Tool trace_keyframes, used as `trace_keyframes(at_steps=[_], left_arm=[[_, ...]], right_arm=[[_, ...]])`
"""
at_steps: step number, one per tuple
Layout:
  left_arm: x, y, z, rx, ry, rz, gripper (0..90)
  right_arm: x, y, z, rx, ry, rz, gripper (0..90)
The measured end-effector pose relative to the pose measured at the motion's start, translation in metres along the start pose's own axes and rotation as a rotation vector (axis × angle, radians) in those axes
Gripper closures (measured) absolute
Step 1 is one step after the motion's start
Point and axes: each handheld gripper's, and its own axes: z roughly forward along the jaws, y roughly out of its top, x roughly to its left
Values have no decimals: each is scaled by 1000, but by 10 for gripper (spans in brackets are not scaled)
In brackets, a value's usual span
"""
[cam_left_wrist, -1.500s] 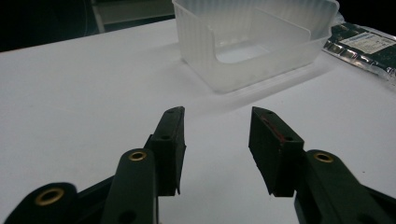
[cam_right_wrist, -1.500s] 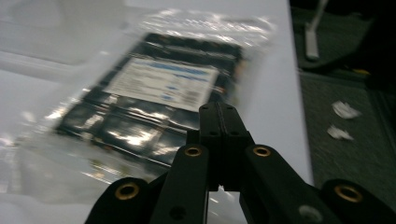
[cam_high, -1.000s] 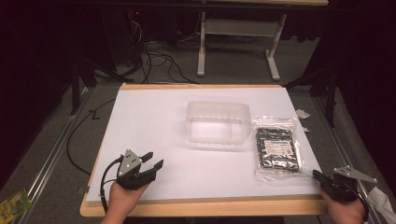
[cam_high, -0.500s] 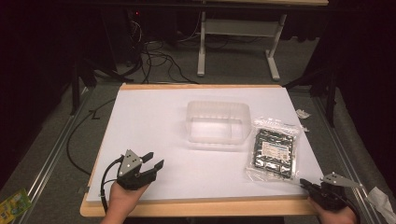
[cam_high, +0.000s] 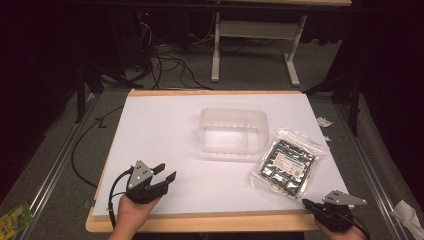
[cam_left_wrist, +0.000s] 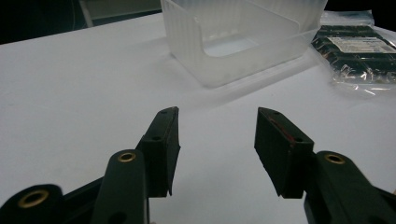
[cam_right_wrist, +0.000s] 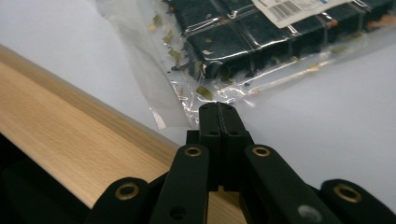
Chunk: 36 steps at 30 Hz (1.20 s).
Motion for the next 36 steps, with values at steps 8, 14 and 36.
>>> trace_keyframes(at_steps=[8, 14, 36], left_arm=[[0, 0, 1, -1, -1, -3, 504], [1, 0, 1, 3, 0, -4, 503], [0, -3, 5, 24, 5, 1, 501]], right_arm=[[13, 6, 6, 10, 29, -53, 900], [7, 5, 0, -34, 12, -13, 900], [-87, 48, 21, -243, -196, 244, 694]])
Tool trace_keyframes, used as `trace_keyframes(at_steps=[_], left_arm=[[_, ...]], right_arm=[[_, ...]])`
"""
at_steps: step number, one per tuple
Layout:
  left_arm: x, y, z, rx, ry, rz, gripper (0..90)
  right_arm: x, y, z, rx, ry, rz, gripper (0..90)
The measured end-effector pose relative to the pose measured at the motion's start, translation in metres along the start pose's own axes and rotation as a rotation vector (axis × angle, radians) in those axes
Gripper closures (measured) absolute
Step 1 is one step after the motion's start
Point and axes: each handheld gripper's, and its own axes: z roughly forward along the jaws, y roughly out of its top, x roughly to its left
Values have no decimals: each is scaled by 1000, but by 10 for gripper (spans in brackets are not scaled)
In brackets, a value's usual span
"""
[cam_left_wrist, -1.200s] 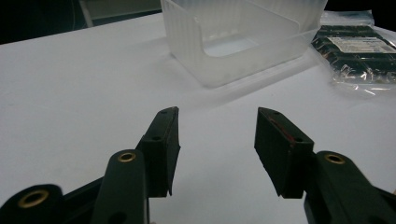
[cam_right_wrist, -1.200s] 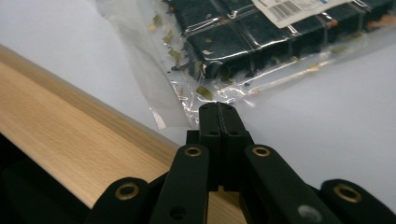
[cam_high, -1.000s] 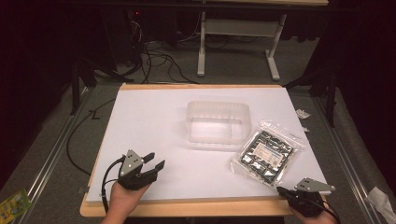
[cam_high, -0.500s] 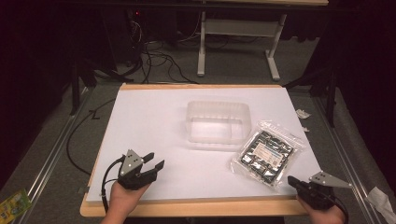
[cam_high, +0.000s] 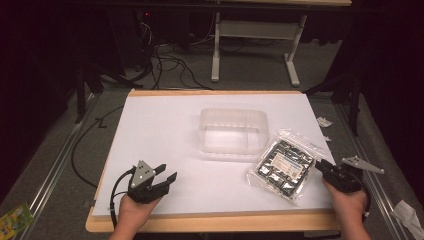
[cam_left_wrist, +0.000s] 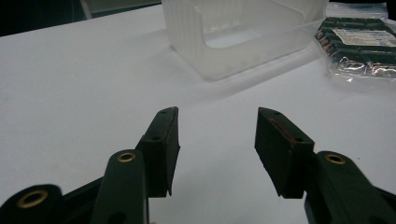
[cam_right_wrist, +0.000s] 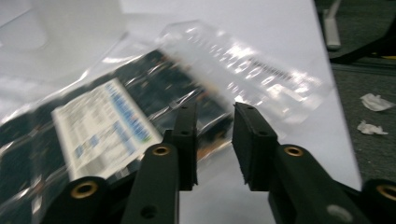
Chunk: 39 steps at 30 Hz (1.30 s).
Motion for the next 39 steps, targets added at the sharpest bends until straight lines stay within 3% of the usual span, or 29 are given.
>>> trace_keyframes(at_steps=[8, 14, 20, 24, 27, 32, 39], left_arm=[[1, -1, -1, 2, 0, 3, 502], [1, -1, 1, 9, -2, 4, 502], [0, -2, 1, 12, -2, 11, 501], [0, -2, 1, 13, -3, 11, 501], [0, -2, 1, 14, -5, 14, 501], [-1, -2, 0, 12, -4, 17, 501], [0, -1, 0, 11, -8, 13, 501]], right_arm=[[-27, 19, 18, -55, -48, 127, 490], [-47, 24, 36, -29, -18, 232, 366], [-59, 22, 46, -5, -38, 285, 319], [-63, 22, 48, 18, -11, 310, 302], [-64, 21, 50, 40, 12, 323, 322], [-63, 20, 51, 59, 76, 318, 469], [-60, 18, 48, 39, 69, 294, 636]])
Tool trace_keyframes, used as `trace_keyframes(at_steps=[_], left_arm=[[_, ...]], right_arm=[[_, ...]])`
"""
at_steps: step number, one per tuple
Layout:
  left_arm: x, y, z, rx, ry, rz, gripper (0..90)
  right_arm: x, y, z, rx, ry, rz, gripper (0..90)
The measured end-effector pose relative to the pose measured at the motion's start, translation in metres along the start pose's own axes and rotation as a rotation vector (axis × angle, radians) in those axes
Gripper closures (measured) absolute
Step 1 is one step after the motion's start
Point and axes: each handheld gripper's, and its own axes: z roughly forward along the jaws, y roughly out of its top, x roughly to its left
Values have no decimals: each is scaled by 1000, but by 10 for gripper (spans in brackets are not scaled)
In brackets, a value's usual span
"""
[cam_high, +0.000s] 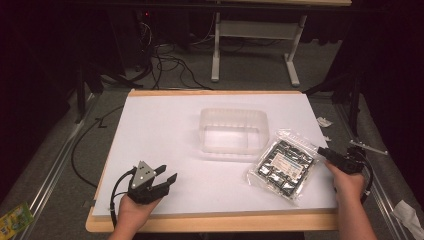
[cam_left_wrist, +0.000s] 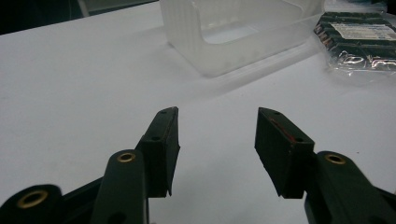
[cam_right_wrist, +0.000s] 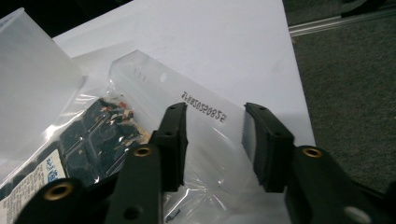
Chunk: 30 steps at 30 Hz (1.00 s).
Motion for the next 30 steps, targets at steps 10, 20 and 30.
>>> trace_keyframes(at_steps=[10, 20, 30], left_arm=[[0, 0, 0, 1, 1, 6, 501], [-1, 0, 1, 1, 0, 9, 500], [-1, 1, 0, -2, -2, 11, 500]], right_arm=[[6, -4, -9, -61, 8, -59, 899], [23, -5, -37, -118, 18, -153, 900], [49, -2, -67, -215, 51, -218, 900]])
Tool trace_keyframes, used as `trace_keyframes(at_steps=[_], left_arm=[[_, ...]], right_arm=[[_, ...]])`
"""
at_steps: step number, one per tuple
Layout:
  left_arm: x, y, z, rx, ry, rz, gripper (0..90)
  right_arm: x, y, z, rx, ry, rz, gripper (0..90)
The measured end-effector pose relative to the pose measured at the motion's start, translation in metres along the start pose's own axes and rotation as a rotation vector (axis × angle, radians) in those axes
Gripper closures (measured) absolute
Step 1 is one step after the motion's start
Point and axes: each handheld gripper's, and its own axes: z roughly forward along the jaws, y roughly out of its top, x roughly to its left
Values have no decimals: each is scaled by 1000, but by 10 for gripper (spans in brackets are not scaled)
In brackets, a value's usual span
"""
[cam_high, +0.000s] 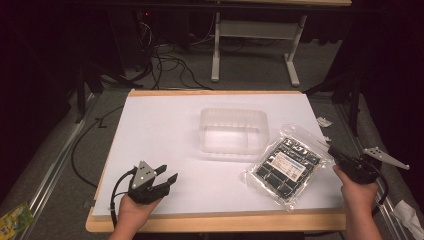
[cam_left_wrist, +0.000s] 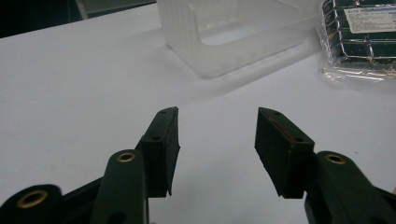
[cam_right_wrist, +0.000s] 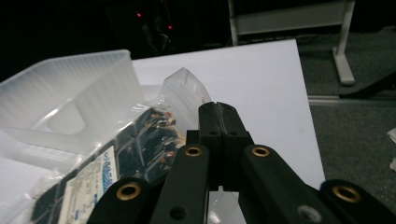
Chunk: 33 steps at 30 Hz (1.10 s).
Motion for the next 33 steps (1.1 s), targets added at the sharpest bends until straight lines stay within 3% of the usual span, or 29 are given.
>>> trace_keyframes(at_steps=[12, 17, 28, 33], left_arm=[[-1, 0, 2, 1, -7, -2, 501], [-3, 0, 3, 3, -12, 3, 501], [-4, 1, 6, 3, -19, 2, 481], [-15, 10, 23, 9, -61, 13, 480]], right_arm=[[41, 19, -34, -112, 64, -72, 900], [64, 28, -50, -169, 98, -130, 900], [88, 38, -52, -220, 159, -178, 900], [102, 45, -53, -247, 203, -209, 900]])
